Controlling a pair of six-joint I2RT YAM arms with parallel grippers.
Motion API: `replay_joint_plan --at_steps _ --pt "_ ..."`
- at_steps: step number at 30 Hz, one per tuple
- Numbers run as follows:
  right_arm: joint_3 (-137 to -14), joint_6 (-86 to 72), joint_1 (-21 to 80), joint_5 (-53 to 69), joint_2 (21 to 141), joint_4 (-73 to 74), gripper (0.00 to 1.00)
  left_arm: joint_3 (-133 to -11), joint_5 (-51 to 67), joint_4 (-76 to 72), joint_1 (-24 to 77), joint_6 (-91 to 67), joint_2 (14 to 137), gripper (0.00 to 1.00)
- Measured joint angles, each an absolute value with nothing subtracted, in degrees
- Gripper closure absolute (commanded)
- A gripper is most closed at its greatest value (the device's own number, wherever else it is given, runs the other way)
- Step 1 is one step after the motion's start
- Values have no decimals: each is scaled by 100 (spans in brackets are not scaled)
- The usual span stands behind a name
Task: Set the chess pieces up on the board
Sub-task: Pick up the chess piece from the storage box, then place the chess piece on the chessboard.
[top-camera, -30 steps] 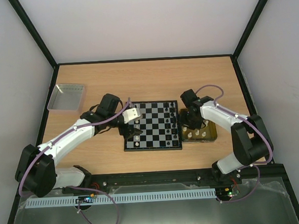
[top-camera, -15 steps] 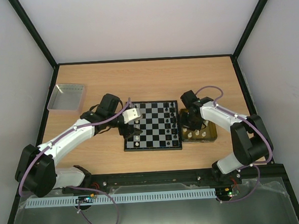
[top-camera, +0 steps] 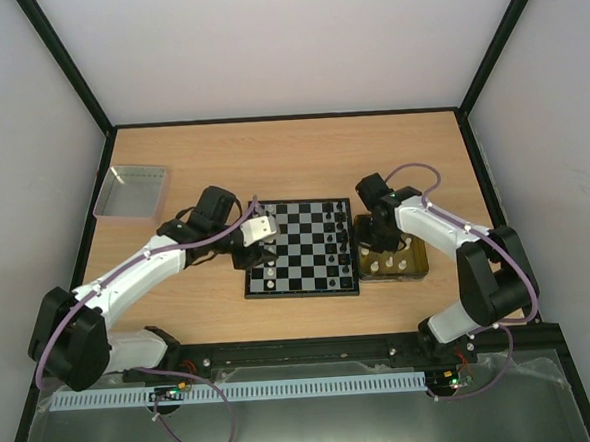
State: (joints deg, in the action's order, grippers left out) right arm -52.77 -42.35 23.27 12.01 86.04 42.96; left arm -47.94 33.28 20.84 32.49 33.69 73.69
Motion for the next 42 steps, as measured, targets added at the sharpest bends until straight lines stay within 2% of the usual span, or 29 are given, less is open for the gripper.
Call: replay_joint_plan --at_steps 6,11,18,25,34,42 --pt "-5623 -4178 2327 1009 8543 4576 98 -4794 3332 2193 3249 3450 7194 32" --pt "-6010 -4178 2394 895 8438 4877 98 -4786 3295 2237 3232 3459 7046 26" --pt "-6928 -4379 3162 733 8458 5240 98 -4558 3299 2329 2971 3511 6665 13" --pt "-7688 -4619 3911 663 9030 5301 98 -4265 3374 2526 2392 3599 6311 8" --pt "-9028 -4700 4541 550 10322 5422 98 -4047 3514 2561 1664 3610 5953 2" --pt "-10055 -4692 4963 469 11098 5614 98 -3791 3531 2469 1461 3559 5929 0"
